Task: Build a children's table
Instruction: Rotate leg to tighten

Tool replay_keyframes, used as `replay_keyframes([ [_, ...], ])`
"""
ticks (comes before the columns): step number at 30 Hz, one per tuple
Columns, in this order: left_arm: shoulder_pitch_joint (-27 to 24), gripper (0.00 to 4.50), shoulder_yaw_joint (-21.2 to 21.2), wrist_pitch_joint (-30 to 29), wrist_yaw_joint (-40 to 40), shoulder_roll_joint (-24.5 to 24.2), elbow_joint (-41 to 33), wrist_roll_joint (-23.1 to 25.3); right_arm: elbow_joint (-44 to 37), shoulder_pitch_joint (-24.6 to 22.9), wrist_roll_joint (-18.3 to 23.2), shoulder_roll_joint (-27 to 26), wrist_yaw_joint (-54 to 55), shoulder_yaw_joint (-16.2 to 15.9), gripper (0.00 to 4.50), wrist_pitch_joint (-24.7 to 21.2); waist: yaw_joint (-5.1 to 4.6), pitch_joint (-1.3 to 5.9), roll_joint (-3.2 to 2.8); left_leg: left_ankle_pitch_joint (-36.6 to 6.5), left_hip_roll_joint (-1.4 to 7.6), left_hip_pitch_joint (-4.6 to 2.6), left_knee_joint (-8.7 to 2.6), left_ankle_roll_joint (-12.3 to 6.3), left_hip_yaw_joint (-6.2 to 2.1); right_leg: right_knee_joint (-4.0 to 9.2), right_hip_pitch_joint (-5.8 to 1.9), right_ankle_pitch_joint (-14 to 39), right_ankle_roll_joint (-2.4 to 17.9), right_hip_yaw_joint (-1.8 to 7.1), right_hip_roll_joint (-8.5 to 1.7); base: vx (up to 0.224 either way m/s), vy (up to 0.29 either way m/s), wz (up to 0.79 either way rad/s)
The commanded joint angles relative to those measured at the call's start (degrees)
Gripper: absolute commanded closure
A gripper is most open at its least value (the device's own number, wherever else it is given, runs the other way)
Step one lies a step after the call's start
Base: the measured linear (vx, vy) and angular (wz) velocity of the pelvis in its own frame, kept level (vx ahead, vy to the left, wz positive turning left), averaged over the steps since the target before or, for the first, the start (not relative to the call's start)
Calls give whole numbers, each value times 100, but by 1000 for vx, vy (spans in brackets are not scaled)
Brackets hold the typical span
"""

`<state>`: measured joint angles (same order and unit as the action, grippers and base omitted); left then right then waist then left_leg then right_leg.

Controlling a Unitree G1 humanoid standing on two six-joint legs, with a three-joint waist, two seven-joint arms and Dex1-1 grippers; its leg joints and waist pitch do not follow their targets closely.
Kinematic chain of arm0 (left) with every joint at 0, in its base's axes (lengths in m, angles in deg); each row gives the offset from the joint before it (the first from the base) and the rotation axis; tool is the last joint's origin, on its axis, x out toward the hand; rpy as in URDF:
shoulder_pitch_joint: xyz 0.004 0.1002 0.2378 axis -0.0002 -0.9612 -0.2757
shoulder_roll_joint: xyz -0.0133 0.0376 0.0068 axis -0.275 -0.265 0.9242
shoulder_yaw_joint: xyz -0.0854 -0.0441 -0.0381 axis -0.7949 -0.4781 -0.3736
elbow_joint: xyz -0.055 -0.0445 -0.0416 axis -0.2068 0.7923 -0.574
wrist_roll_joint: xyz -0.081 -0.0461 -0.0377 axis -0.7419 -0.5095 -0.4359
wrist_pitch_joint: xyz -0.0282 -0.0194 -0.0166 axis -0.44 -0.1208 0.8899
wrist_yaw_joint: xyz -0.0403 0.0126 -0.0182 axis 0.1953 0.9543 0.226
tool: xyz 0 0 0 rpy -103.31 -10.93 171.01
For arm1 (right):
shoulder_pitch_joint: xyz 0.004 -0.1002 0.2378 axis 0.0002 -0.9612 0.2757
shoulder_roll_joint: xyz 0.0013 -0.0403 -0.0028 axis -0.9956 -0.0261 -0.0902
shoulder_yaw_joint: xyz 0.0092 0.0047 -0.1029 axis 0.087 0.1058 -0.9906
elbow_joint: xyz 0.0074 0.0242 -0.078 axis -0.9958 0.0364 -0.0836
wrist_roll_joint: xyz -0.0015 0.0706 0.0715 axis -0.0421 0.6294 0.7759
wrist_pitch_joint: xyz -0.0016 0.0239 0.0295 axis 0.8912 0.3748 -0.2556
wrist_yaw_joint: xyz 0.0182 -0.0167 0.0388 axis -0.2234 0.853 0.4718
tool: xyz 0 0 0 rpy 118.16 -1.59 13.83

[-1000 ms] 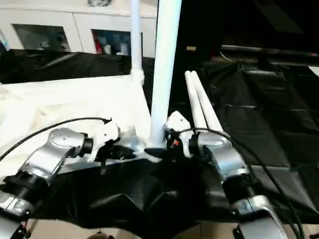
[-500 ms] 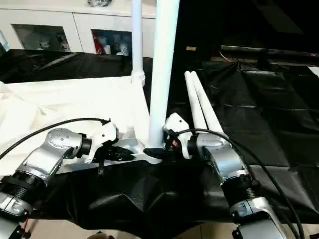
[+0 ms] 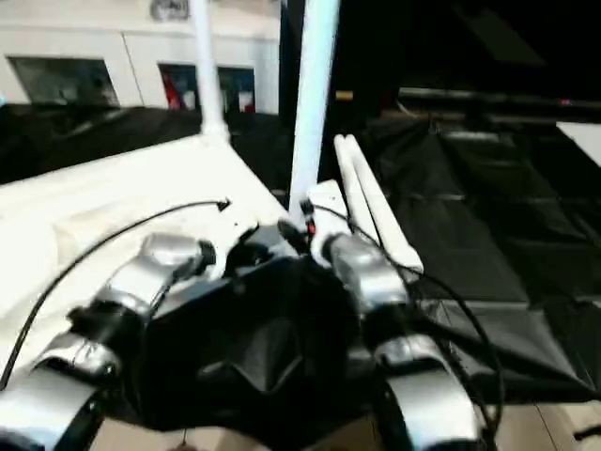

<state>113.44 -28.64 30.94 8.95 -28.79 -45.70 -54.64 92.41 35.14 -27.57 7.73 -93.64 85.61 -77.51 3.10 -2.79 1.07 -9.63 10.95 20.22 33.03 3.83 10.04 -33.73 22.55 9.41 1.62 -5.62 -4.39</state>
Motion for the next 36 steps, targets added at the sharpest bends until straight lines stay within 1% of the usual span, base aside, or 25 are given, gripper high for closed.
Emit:
replay_keyframes([
  [1, 143, 450, 166, 384, 155, 191, -192, -87, 97, -38, 182, -330, -571, -210, 107, -175, 13, 361, -8, -1591, 213, -21, -378, -111, -84, 477, -241, 2079, 779, 315, -442, 0, 0, 0],
  [2, 94, 450, 176, 450, 296, 141, -243, -131, 45, -44, 191, -279, -727, -237, 81, -152, 25, 362, -8, -1546, 210, -17, -378, -136, -84, 472, -247, 2008, 803, 315, -444, 0, 0, 0],
  [3, 82, 450, 177, 473, 340, 126, -248, -143, 48, -38, 184, -263, -768, -248, 81, -125, 29, 365, -13, -1474, 215, -10, -375, -157, -75, 452, -253, 1881, 851, 319, -443, 0, 0, 0],
  [4, 14, 450, 200, 551, 510, 48, -308, -165, -17, -57, 109, -153, -930, -353, 60, -11, 36, 374, -13, -1397, 213, 3, -365, -159, -71, 432, -269, 1769, 895, 322, -448, 0, 0, 0],
  [6, -59, 450, 199, 543, 657, -36, -371, -187, -92, -99, 23, -11, -1136, -466, 56, 139, 33, 376, -10, -1318, 215, 17, -358, -197, -64, 412, -272, 1623, 955, 324, -441, 0, 0, 0],
  [9, -141, 450, 196, 627, 869, -144, -429, -218, -195, -176, -25, 175, -1558, -594, 56, 294, 48, 372, -17, -1308, 229, 4, -350, -227, -55, 405, -269, 1541, 1035, 322, -440, 0, 0, 0],
  [10, -218, 450, 212, 702, 1090, -264, -498, -257, -394, -292, -40, 366, -1961, -706, 56, 364, 58, 366, -22, -1308, 233, 4, -356, -243, -54, 408, -264, 1527, 1032, 324, -437, 0, 0, 0],
  [11, -220, 450, 212, 704, 1095, -267, -500, -257, -398, -295, -40, 370, -1969, -708, 56, 364, 64, 367, -19, -1314, 238, 1, -358, -249, -56, 407, -269, 1527, 1024, 324, -438, 0, 0, 0],
  [12, -267, 450, 228, 805, 1238, -339, -545, -280, -527, -364, -35, 469, -2189, -750, 56, 367, 57, 365, -58, -1357, 241, 2, -363, -246, -63, 398, -264, 1531, 1047, 327, -436, 0, 0, 0],
  [13, -386, 450, 275, 916, 1606, -532, -681, -345, -863, -547, 26, 744, -2752, -854, 56, 358, 62, 358, -46, -1425, 236, 0, -361, -248, -57, 421, -272, 1614, 1020, 322, -431, 0, 0, 0],
  [14, -430, 450, 297, 966, 1743, -605, -732, -366, -982, -613, 59, 841, -2952, -887, 56, 354, 86, 353, -41, -1444, 247, -5, -366, -256, -60, 427, -276, 1649, 993, 322, -434, 0, 0, 0],
  [15, -430, 450, 297, 966, 1743, -605, -732, -366, -982, -613, 59, 841, -2952, -887, 56, 354, 101, 354, -42, -1441, 253, 7, -367, -277, -56, 410, -277, 1647, 982, 326, -429, 0, 0, 0],
  [17, -508, 450, 318, 982, 1976, -740, -818, -386, -1231, -739, 163, 1038, -3338, -951, 56, 347, 113, 346, -47, -1484, 259, 3, -374, -255, -56, 420, -268, 1752, 971, 322, -435, 0, 0, 0],
  [18, -508, 450, 318, 982, 1976, -740, -818, -386, -1231, -739, 163, 1038, -3338, -951, 56, 347, 119, 345, -51, -1546, 264, -16, -376, -222, -57, 431, -250, 1873, 957, 322, -433, 0, 0, 0],
  [19, -546, 450, 320, 1022, 2087, -787, -858, -415, -1332, -786, 214, 1104, -3467, -970, 56, 310, 120, 334, -50, -1606, 258, -15, -384, -189, -65, 446, -249, 1996, 943, 319, -433, 0, 0, 0],
  [20, -590, 450, 314, 998, 2204, -848, -918, -448, -1462, -846, 268, 1188, -3613, -990, 56, 276, 126, 335, -59, -1627, 259, -22, -382, -173, -63, 450, -242, 2023, 933, 324, -437, 0, 0, 0],
  [21, -637, 450, 308, 1007, 2334, -913, -977, -491, -1592, -906, 322, 1277, -3766, -1011, 56, 224, 133, 336, -50, -1610, 262, -17, -384, -172, -62, 442, -247, 1978, 931, 328, -433, 0, 0, 0],
  [22, -710, 450, 301, 978, 2521, -1029, -1069, -552, -1804, -1008, 362, 1417, -3977, -1047, 73, 163, 151, 348, -52, -1561, 270, -22, -382, -187, -64, 427, -253, 1858, 953, 333, -436, 0, 0, 0],
  [24, -736, 450, 303, 970, 2594, -1076, -1101, -580, -1860, -1038, 355, 1450, -4012, -1053, 73, 142, 175, 343, -53, -1508, 273, -15, -382, -217, -54, 412, -244, 1745, 987, 332, -425, 0, 0, 0],
  [25, -781, 450, 296, 973, 2714, -1143, -1151, -619, -1968, -1101, 357, 1491, -4084, -1056, 85, 108, 180, 348, -41, -1488, 260, -16, -375, -209, -45, 416, -244, 1765, 991, 331, -422, 0, 0, 0],
  [26, -796, 450, 292, 960, 2763, -1159, -1168, -635, -1997, -1120, 369, 1497, -4111, -1055, 100, 96, 190, 349, -43, -1476, 257, -13, -375, -203, -51, 409, -251, 1773, 978, 330, -424, 0, 0, 0],
  [27, -797, 450, 292, 959, 2767, -1160, -1169, -636, -1999, -1122, 370, 1497, -4114, -1055, 111, 95, 193, 342, -47, -1494, 268, -22, -381, -198, -52, 416, -238, 1833, 975, 331, -430, 0, 0, 0],
  [28, -824, 450, 292, 921, 2847, -1182, -1212, -662, -2062, -1158, 395, 1507, -4169, -1059, 113, 63, 189, 343, -44, -1509, 265, -23, -382, -178, -54, 425, -238, 1877, 967, 330, -431, 0, 0, 0],
  [31, -867, 450, 300, 872, 2894, -1212, -1297, -670, -2205, -1233, 453, 1534, -4252, -1117, 149, -45, 194, 336, -40, -1531, 258, -18, -384, -162, -56, 433, -240, 1983, 914, 331, -430, 0, 0, 0],
  [36, -843, 450, 267, 820, 2667, -1141, -1228, -595, -2145, -1250, 401, 1438, -4107, -1150, 177, -121, 185, 339, -40, -1521, 257, -21, -384, -140, -61, 433, -236, 1973, 915, 330, -432, 0, 0, 0],
])
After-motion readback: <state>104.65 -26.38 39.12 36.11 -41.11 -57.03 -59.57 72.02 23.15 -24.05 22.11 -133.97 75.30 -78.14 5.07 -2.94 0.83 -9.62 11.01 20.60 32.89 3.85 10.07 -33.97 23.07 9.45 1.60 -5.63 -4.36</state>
